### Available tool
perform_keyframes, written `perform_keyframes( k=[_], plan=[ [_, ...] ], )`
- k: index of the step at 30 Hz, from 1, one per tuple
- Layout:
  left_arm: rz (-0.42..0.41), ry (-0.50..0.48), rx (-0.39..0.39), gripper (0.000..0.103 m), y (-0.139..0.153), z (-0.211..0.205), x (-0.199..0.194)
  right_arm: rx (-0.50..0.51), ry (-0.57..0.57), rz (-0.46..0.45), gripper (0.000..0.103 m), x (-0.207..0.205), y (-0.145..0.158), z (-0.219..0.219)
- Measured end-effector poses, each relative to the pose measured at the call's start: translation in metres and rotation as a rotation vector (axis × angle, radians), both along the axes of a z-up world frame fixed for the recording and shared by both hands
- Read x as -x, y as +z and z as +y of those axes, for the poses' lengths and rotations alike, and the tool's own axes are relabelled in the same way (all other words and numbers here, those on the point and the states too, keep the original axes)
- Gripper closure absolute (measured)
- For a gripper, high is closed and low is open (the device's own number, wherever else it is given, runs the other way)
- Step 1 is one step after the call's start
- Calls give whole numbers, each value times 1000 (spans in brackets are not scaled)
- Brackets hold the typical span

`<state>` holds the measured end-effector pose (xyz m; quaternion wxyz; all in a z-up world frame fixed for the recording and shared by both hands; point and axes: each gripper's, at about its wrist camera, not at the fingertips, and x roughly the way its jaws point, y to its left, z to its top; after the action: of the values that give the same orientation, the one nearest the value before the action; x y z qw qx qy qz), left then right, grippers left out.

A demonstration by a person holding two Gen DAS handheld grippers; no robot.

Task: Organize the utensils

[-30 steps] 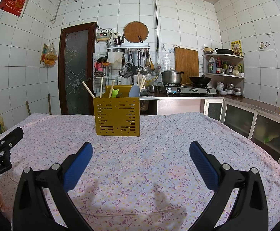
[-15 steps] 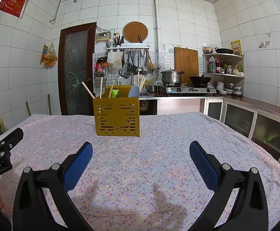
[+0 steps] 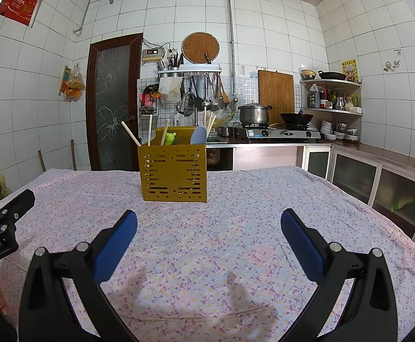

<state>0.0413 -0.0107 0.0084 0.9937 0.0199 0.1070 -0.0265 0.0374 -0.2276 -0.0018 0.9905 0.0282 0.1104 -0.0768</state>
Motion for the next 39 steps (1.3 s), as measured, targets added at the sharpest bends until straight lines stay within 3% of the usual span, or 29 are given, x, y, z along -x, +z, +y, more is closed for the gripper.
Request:
perform_keyframes(
  k=[39],
  plan=[
    [16, -19, 10, 5, 0, -3, -2, 1, -1, -1, 4, 0, 0, 0]
  ],
)
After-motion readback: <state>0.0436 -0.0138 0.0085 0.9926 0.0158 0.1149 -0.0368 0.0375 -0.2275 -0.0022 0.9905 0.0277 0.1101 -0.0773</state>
